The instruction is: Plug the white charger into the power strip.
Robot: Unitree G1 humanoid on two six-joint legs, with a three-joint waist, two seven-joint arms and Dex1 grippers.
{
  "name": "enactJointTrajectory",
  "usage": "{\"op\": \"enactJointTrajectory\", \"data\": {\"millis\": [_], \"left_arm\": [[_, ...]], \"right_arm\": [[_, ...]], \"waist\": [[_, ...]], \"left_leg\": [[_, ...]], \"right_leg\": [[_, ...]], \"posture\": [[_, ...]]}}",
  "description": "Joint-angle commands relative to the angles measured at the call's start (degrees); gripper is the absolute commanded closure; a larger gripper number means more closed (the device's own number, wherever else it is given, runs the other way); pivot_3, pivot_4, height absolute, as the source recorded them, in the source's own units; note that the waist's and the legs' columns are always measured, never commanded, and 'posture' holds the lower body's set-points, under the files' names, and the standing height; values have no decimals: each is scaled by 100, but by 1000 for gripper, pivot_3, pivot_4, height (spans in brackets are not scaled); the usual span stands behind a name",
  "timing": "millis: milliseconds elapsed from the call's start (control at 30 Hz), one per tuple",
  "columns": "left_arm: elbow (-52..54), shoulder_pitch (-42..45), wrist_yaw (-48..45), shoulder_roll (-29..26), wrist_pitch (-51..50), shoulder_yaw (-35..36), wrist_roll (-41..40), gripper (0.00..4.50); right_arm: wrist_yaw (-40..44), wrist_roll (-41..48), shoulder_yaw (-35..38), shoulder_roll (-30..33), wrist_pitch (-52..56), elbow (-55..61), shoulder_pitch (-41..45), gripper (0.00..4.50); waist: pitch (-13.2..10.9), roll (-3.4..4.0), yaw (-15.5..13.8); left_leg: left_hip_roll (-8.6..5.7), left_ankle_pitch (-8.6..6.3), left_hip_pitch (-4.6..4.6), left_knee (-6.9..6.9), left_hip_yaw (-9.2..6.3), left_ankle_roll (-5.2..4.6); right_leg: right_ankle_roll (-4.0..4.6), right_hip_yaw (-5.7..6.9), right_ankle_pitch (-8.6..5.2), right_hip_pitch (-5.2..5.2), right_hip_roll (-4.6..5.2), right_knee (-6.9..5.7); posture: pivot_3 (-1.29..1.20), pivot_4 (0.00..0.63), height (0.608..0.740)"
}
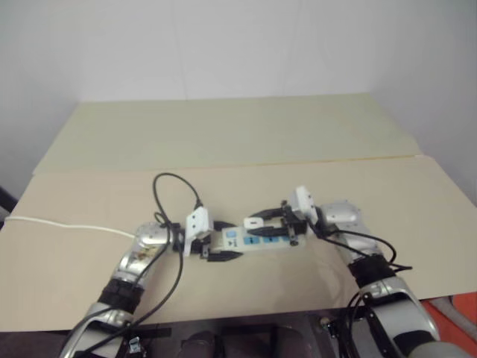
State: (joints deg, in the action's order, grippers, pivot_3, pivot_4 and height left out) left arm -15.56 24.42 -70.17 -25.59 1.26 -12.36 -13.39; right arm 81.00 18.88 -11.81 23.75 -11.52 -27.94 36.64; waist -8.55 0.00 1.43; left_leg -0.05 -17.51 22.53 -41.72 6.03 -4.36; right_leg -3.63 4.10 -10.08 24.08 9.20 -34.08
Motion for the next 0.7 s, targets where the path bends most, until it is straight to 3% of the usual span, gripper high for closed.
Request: {"op": "enactJointTrajectory", "data": {"millis": [33,500,700], "left_arm": [[8,-98,-117,-347,-17,107,82,1230],[-48,-38,-72,-283,3,37,68,1230],[-24,-72,-61,-274,7,43,70,1230]], "right_arm": [[-30,-442,133,516,-43,-615,-85,3386],[-337,-601,-257,-293,273,-704,360,3386],[-231,-640,-177,-214,306,-983,407,3386]], "waist": [[0,-1,-4],[1,-2,110],[1,-2,124]], "left_leg": [[0,0,0,0,0,0],[12,1,-24,1,14,2],[34,6,-33,1,24,12]], "right_leg": [[0,0,0,0,0,0],[10,-12,2,-3,1,0],[36,-14,18,1,-7,-2]], "posture": [[0,150,740],[0,150,740],[0,150,740]]}}
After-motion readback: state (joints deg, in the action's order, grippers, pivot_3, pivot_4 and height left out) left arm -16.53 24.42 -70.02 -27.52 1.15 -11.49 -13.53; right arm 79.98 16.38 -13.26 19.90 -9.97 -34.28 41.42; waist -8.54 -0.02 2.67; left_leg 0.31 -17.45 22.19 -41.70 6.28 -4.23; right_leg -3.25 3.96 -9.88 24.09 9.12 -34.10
